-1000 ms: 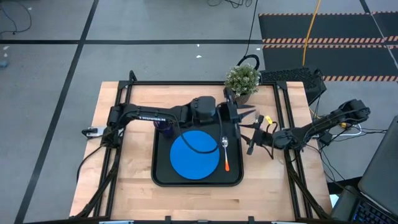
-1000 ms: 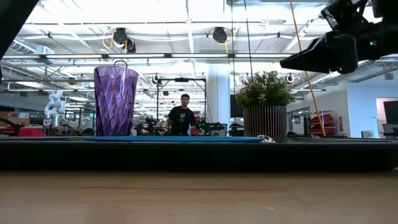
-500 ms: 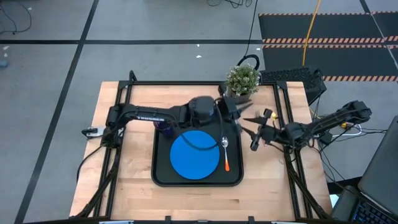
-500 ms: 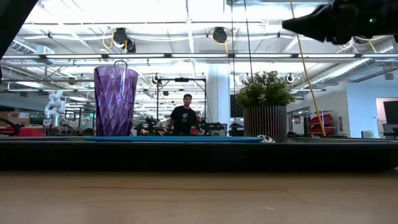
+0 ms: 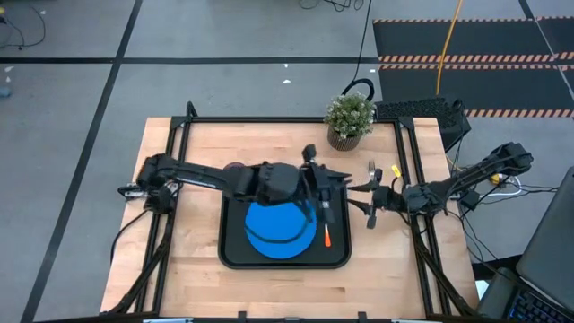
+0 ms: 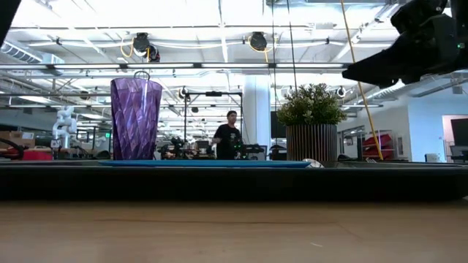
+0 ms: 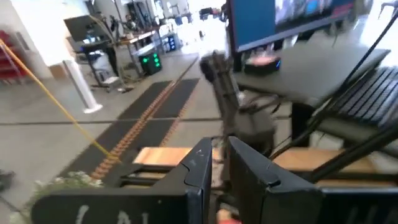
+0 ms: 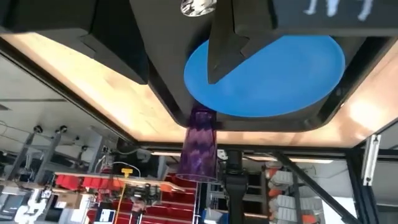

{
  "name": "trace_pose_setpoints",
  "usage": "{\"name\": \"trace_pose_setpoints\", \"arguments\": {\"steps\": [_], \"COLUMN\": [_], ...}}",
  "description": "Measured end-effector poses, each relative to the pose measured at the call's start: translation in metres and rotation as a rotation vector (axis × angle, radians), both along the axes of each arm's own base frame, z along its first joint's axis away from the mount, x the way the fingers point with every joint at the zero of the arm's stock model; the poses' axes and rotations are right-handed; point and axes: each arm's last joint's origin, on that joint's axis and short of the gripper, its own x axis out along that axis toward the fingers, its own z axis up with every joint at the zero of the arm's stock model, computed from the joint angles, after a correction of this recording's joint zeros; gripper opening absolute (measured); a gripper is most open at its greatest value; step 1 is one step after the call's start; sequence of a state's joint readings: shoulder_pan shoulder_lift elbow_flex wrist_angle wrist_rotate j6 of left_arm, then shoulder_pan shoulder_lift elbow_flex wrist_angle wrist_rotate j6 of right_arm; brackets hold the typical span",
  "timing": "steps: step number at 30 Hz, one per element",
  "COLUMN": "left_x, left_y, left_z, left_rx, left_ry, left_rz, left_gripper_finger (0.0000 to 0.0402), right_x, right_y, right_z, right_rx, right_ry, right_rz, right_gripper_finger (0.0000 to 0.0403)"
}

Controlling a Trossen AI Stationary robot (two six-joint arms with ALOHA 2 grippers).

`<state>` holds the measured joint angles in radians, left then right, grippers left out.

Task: Pick and place plate/cup/fork/spoon on tray
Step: Put the pink fork on the black serving tray to the right of the orange spoon

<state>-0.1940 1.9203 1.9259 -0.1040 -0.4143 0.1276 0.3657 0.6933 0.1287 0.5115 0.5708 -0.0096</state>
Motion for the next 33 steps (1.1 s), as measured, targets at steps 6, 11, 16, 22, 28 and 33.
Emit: {"name": "trace_pose_setpoints", "arguments": {"steps": [6, 11, 16, 22, 28, 33], "left_x": [-0.019, -0.061, -0.101, -0.142, -0.169, -0.186], "left_y": [-0.016, 0.0, 0.024, 0.039, 0.043, 0.046], "left_z": [-0.02, -0.031, -0.073, -0.095, -0.087, -0.085], "left_rx": [-0.09, -0.195, -0.237, -0.254, -0.257, -0.248], "left_ry": [0.021, -0.116, -0.172, -0.215, -0.264, -0.252], "left_rz": [-0.066, -0.048, -0.027, -0.027, -0.035, -0.016], "left_gripper_finger": [0.0056, 0.0056, 0.0056, 0.0056, 0.0056, 0.0056], "right_x": [-0.001, 0.0, 0.001, 0.002, 0.003, 0.004], "right_y": [0.001, -0.002, -0.006, -0.011, -0.019, -0.028], "right_z": [0.003, 0.011, 0.01, 0.007, 0.006, 0.019], "right_rx": [-0.081, -0.162, -0.18, -0.188, -0.253, -0.313], "right_ry": [-0.009, -0.064, -0.043, -0.009, 0.02, -0.037], "right_rz": [0.016, -0.008, -0.029, -0.067, -0.12, -0.209], "right_gripper_finger": [0.0157, 0.0157, 0.0157, 0.0157, 0.0157, 0.0157]}}
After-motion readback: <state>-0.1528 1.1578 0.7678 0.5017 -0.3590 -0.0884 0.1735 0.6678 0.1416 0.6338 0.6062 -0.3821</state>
